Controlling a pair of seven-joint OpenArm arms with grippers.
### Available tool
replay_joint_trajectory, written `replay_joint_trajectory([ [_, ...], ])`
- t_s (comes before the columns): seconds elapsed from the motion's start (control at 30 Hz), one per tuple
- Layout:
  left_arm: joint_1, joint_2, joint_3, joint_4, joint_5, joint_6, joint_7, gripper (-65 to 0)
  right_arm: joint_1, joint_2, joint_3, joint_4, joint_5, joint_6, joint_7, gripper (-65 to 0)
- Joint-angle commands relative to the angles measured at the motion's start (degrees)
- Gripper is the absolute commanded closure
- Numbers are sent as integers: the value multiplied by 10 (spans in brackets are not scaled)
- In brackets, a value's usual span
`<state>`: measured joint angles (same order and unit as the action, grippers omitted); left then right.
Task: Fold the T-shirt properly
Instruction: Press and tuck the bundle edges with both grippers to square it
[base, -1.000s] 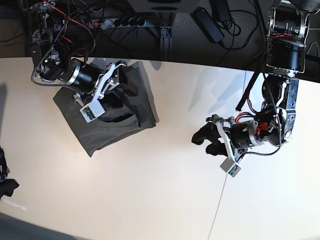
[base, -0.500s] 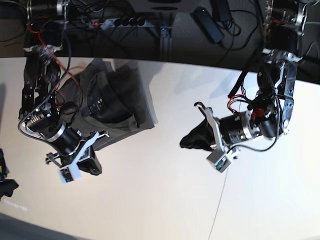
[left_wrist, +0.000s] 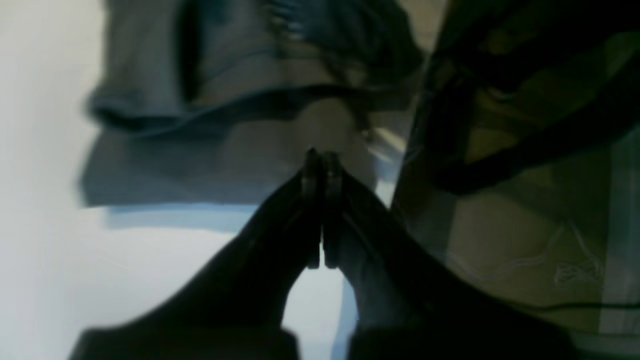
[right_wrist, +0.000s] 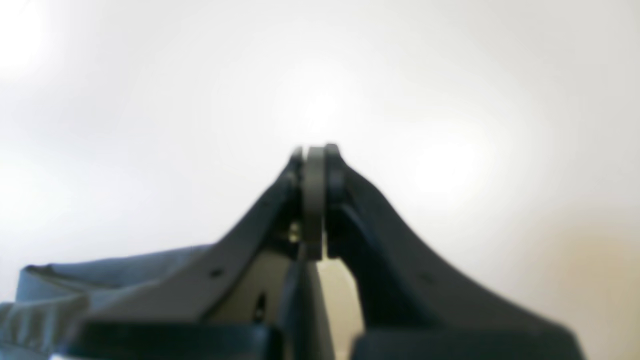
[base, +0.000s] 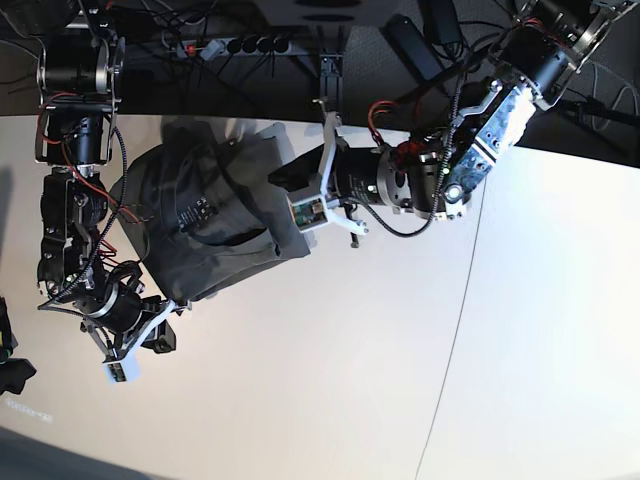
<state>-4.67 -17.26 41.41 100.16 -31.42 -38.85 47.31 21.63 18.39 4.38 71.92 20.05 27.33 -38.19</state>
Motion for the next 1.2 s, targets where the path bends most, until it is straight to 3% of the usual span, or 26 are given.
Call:
replay_joint_trajectory([
  [0.0,-9,13,10,-4,-2,-11,-20,0,16,6,-8,-1,3,30,14,0],
  [0.23,-14,82,26,-121,77,-11,-61,0,17,7,-94,-25,-17,29,7,0],
  [0.4,-50,83,9,-184,125,-11,-83,0,15,19,-100,-25,-14,29,-50,0],
  [0.57,-116,66,9,-257,163,-11,-163,0,-20,79,-100,-14,93,29,-91,0],
  [0.7,-172,79,9,-328,163,-11,-221,0,-86,120,-100,13,153,29,-104,0],
  [0.77,-197,95,9,-360,168,-11,-225,0,-127,127,-99,32,155,29,-105,0],
  [1.0,-247,151,9,-420,176,-11,-231,0,-245,108,-87,126,159,29,-105,0],
  [1.17,-269,160,9,-420,176,-11,-224,0,-269,81,-86,176,131,29,-104,0],
])
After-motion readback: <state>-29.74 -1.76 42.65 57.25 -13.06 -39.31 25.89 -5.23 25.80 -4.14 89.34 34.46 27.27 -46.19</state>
